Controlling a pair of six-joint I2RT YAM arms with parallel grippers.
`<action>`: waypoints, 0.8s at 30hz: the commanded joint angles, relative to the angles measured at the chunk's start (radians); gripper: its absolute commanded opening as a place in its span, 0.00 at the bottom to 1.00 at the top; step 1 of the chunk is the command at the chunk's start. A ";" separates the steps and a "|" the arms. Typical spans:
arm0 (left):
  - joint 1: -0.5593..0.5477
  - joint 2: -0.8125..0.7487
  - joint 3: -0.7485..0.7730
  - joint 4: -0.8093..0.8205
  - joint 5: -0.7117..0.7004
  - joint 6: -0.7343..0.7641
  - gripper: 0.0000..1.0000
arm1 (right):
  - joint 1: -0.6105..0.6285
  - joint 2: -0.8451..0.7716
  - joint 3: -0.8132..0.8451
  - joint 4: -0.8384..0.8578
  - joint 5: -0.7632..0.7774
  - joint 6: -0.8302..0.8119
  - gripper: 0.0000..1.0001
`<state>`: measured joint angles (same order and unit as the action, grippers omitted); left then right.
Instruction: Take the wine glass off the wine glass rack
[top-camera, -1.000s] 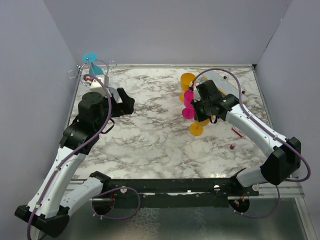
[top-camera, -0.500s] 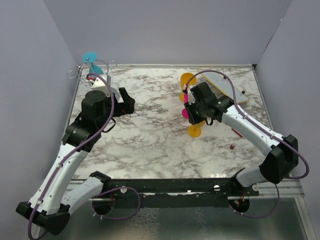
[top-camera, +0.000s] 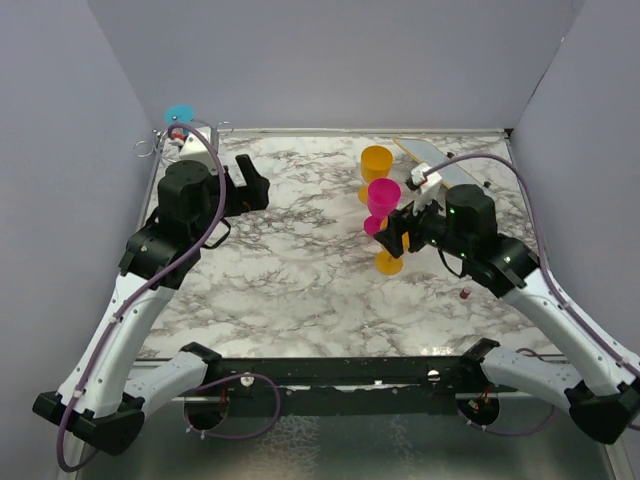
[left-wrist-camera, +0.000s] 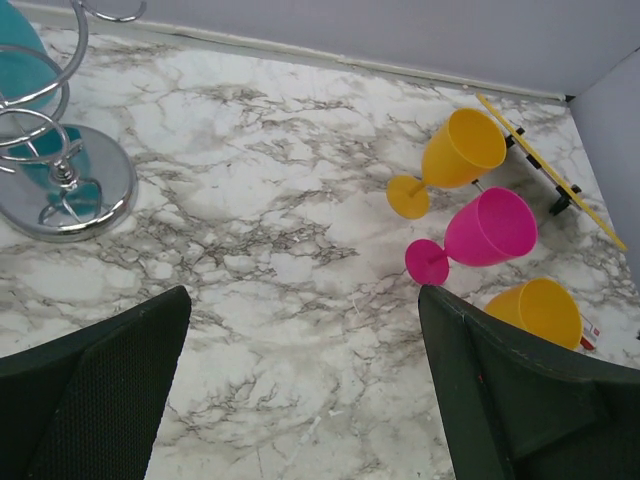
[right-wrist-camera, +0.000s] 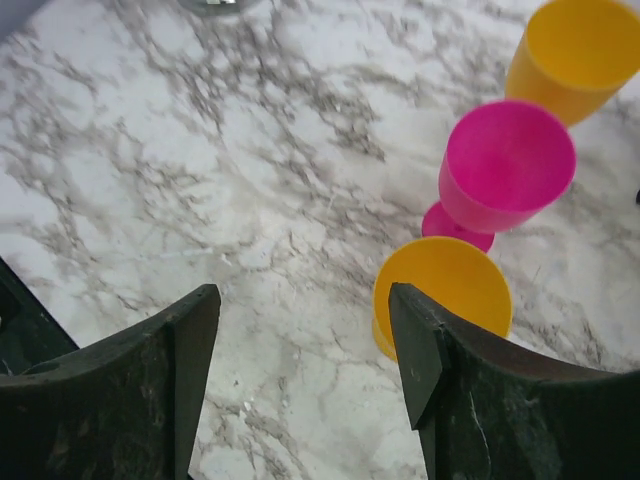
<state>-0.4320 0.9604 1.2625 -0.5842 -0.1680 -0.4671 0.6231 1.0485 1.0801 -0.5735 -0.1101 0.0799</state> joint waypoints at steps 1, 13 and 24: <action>0.003 0.056 0.120 -0.063 -0.103 0.055 0.99 | 0.007 -0.140 -0.071 0.194 -0.079 -0.012 0.71; 0.002 0.341 0.351 -0.150 -0.376 0.206 0.99 | 0.008 -0.298 -0.165 0.256 -0.092 -0.002 0.73; 0.014 0.726 0.693 -0.168 -0.515 0.285 0.99 | 0.007 -0.355 -0.193 0.266 -0.068 -0.003 0.75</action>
<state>-0.4263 1.5982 1.8244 -0.7441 -0.5697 -0.2428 0.6247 0.7086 0.9005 -0.3393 -0.1776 0.0746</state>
